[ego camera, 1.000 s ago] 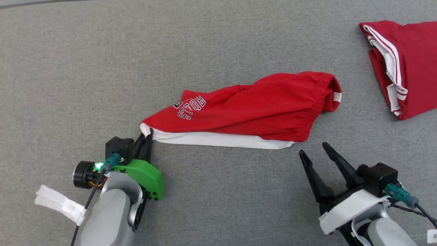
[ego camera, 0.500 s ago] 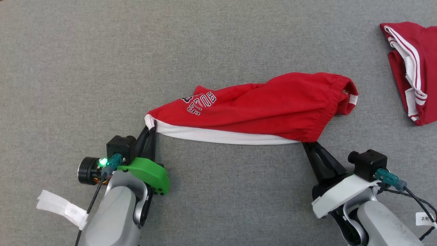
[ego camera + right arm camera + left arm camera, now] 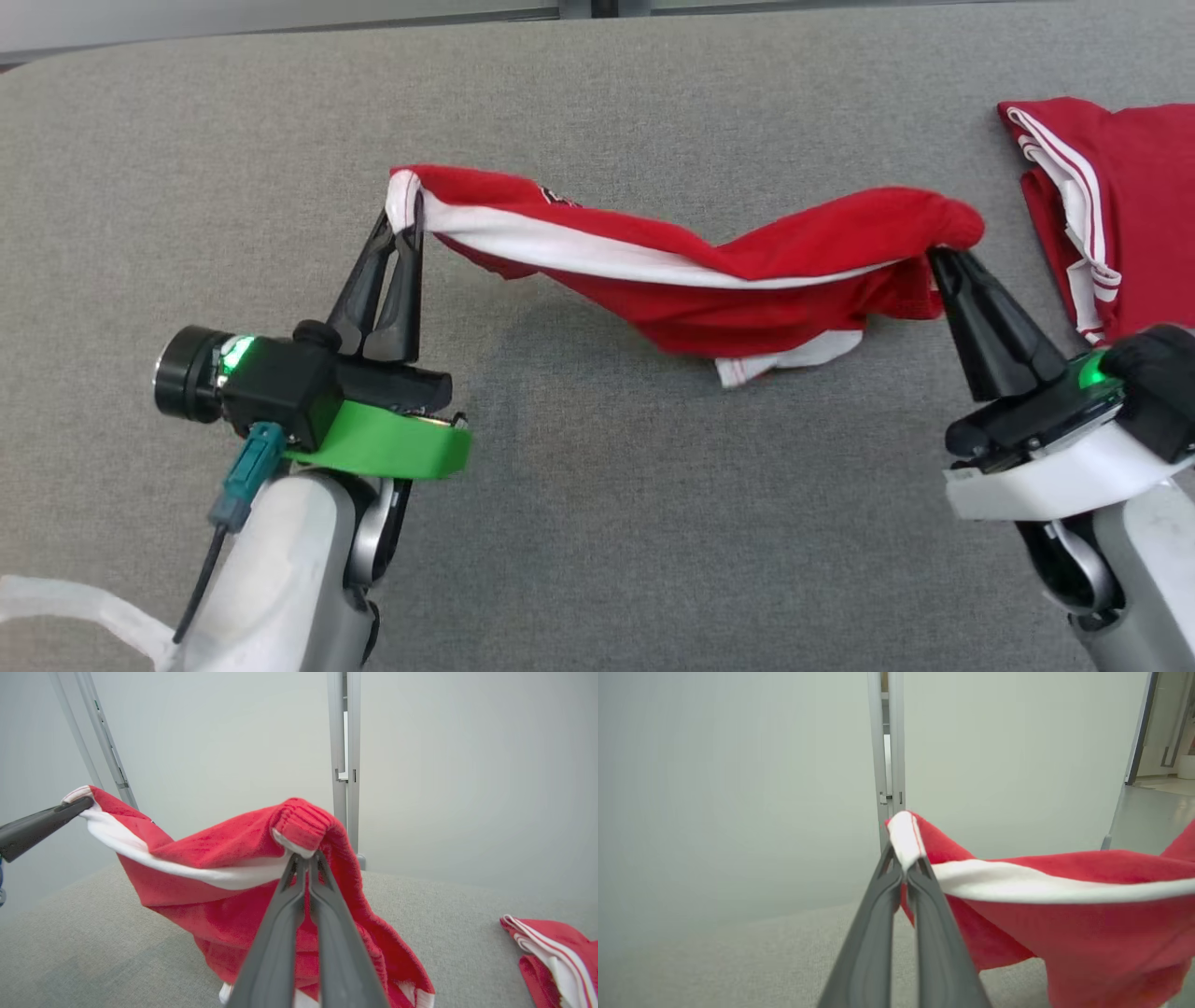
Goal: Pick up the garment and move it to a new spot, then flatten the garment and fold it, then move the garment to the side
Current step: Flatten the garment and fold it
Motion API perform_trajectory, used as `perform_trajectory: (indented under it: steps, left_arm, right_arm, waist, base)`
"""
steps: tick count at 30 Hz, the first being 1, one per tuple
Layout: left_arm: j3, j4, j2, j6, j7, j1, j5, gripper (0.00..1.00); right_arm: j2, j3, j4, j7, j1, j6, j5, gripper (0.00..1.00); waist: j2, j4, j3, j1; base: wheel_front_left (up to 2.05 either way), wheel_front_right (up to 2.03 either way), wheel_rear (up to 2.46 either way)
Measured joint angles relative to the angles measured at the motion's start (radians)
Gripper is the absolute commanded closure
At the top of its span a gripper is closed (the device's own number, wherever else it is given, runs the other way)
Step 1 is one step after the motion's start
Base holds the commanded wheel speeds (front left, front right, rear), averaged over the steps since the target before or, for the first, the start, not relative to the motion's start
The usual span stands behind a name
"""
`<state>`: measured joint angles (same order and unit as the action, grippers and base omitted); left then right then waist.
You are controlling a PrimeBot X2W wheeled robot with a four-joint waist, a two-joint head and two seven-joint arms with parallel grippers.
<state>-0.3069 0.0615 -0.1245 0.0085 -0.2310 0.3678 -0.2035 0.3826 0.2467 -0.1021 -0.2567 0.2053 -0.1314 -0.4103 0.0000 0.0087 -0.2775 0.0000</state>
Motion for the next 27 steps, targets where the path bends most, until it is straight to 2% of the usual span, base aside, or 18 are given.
perform_trajectory:
  steps: [8,15,20,23,27]
  left_arm:
    - [0.013,-0.299,-0.052,0.0,0.062,0.089,0.041,1.0]
    - [0.031,-0.427,-0.075,0.006,0.123,0.157,0.056,1.0]
    - [0.02,-0.396,-0.065,-0.009,0.139,0.207,0.03,1.0]
    - [0.019,-0.309,-0.047,-0.027,0.128,0.276,0.007,1.0]
    - [0.026,-0.134,-0.016,-0.049,0.061,0.436,-0.007,1.0]
  right_arm:
    - [0.069,-0.127,-0.228,0.077,0.055,0.0,0.044,1.0]
    - [0.098,-0.193,-0.332,0.157,0.087,0.0,0.037,1.0]
    - [0.107,-0.197,-0.34,0.178,0.12,0.0,0.012,1.0]
    - [0.118,-0.183,-0.318,0.182,0.178,0.0,-0.015,1.0]
    - [0.141,-0.146,-0.248,0.175,0.304,0.0,-0.057,1.0]
  waist:
    - [0.0,-0.016,0.052,0.0]
    - [0.0,-0.03,0.076,0.0]
    - [0.0,-0.031,0.055,0.0]
    - [0.0,-0.03,0.03,0.0]
    - [0.0,-0.028,-0.018,0.0]
  base:
    - [0.0,0.0,0.0]
    - [0.0,0.0,0.0]
    - [0.0,0.0,0.0]
    - [0.0,0.0,0.0]
    - [0.0,0.0,0.0]
